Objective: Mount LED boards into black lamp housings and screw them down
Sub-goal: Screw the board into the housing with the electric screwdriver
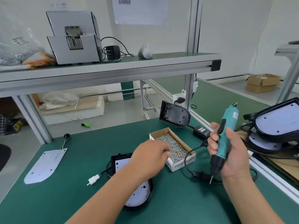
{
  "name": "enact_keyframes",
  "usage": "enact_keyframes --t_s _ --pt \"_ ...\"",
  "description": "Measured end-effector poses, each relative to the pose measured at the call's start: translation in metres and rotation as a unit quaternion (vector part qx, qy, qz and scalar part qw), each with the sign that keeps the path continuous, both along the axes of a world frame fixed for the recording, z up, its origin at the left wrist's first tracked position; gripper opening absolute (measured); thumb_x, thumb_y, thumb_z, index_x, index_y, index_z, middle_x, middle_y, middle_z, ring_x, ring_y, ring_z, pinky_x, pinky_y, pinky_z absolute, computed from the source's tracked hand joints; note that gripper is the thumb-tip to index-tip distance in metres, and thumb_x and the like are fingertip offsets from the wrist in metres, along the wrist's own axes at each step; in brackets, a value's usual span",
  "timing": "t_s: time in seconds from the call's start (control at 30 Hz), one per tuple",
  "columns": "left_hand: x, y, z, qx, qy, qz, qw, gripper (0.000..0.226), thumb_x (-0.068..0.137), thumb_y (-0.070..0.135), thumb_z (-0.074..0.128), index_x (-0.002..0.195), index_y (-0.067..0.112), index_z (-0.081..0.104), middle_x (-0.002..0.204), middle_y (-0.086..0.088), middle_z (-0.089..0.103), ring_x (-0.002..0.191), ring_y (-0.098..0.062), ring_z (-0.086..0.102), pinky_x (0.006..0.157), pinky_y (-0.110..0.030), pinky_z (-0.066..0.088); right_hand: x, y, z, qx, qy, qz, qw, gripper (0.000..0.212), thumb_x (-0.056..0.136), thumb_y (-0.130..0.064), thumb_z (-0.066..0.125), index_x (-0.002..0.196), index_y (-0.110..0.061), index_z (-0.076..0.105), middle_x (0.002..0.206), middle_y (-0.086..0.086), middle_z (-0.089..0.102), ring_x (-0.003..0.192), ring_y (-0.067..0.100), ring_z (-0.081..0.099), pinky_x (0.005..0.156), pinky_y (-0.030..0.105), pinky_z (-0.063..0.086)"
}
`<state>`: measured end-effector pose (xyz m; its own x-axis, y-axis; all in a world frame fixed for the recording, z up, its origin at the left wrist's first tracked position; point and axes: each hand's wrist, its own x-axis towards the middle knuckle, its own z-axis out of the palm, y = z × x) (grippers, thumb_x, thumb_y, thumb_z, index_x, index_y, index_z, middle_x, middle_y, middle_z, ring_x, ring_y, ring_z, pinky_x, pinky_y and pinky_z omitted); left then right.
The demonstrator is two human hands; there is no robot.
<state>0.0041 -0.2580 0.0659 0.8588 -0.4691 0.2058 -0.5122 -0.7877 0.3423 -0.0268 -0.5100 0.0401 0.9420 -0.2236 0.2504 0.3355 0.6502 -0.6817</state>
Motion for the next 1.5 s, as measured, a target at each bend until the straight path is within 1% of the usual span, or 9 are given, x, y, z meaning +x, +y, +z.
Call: enact_keyframes --t_s 0.13,0.27,0.4,0.5,0.73,0.87,1.03,1.27,1.5 --pt "0.013 -0.033 -0.007 0.083 -0.007 -0.023 0.996 0.026 0.107 0.029 0.052 0.109 0.021 0.077 0.105 0.000 0.076 0.114 -0.025 0.055 0.090 -0.040 0.054 -0.001 -0.004 0.002 0.035 -0.013 -0.014 0.999 0.039 0.104 -0.036 0.042 0.123 -0.009 0.062 0.074 0.001 0.047 0.055 0.012 0.046 0.047 0.021 0.041" --pt "0.023 -0.052 -0.011 0.163 0.002 -0.010 0.987 0.024 0.100 0.024 0.059 0.087 0.015 0.076 0.078 -0.004 0.068 0.100 -0.031 0.056 0.078 -0.038 0.047 -0.001 -0.005 0.005 0.037 -0.022 -0.019 0.999 0.036 0.103 -0.035 0.042 0.118 -0.013 0.066 0.072 0.000 0.047 0.056 0.013 0.046 0.047 0.022 0.041" --pt "0.031 -0.060 -0.012 0.206 0.023 0.001 0.978 0.022 0.098 0.026 0.061 0.096 0.020 0.082 0.091 -0.002 0.076 0.099 -0.030 0.063 0.096 -0.042 0.046 0.001 -0.005 0.005 0.037 -0.015 -0.017 0.999 0.035 0.105 -0.034 0.041 0.115 -0.012 0.065 0.072 0.001 0.048 0.056 0.013 0.047 0.047 0.022 0.041" --pt "0.034 -0.063 -0.012 0.219 0.036 0.000 0.975 0.021 0.096 0.019 0.061 0.101 0.022 0.081 0.097 -0.001 0.076 0.098 -0.029 0.065 0.097 -0.043 0.043 0.001 -0.005 0.005 0.042 -0.017 -0.022 0.999 0.034 0.104 -0.034 0.041 0.113 -0.011 0.065 0.072 0.001 0.048 0.056 0.013 0.047 0.047 0.022 0.041" --pt "0.035 -0.063 -0.017 0.166 0.080 0.008 0.983 0.024 0.097 0.015 0.058 0.101 0.019 0.081 0.104 -0.003 0.077 0.103 -0.029 0.066 0.100 -0.045 0.038 0.002 -0.005 0.005 0.051 -0.003 -0.029 0.998 0.033 0.105 -0.033 0.039 0.114 -0.011 0.061 0.073 0.001 0.045 0.057 0.014 0.045 0.047 0.022 0.039" --pt "0.031 -0.062 -0.021 0.113 0.073 0.024 0.991 0.020 0.097 0.017 0.062 0.090 0.024 0.079 0.100 0.000 0.076 0.102 -0.027 0.065 0.101 -0.044 0.036 0.001 -0.005 0.005 0.052 -0.003 -0.024 0.998 0.031 0.104 -0.034 0.042 0.114 -0.012 0.062 0.074 0.000 0.046 0.058 0.013 0.045 0.048 0.022 0.041" --pt "0.028 -0.059 -0.023 0.091 0.069 0.035 0.993 0.022 0.095 0.013 0.061 0.082 0.030 0.065 0.094 -0.001 0.071 0.108 -0.028 0.067 0.088 -0.041 0.033 0.003 -0.005 0.004 0.047 -0.001 -0.025 0.999 0.031 0.103 -0.033 0.042 0.114 -0.012 0.061 0.074 0.001 0.045 0.058 0.014 0.045 0.048 0.022 0.040" --pt "0.027 -0.056 -0.024 0.051 0.094 0.047 0.993 0.018 0.105 0.021 0.056 0.100 0.021 0.074 0.107 0.001 0.075 0.108 -0.027 0.063 0.099 -0.044 0.031 0.004 -0.006 0.002 0.044 0.002 -0.025 0.999 0.031 0.103 -0.032 0.042 0.114 -0.012 0.062 0.074 0.000 0.047 0.058 0.014 0.046 0.048 0.022 0.041" --pt "0.025 -0.052 -0.016 0.007 0.122 0.043 0.992 0.014 0.107 0.031 0.058 0.095 0.028 0.066 0.108 0.005 0.075 0.110 -0.023 0.063 0.107 -0.045 0.032 0.003 -0.005 0.004 0.039 0.003 -0.027 0.999 0.030 0.104 -0.031 0.040 0.112 -0.012 0.062 0.073 0.000 0.046 0.057 0.013 0.046 0.047 0.021 0.040"
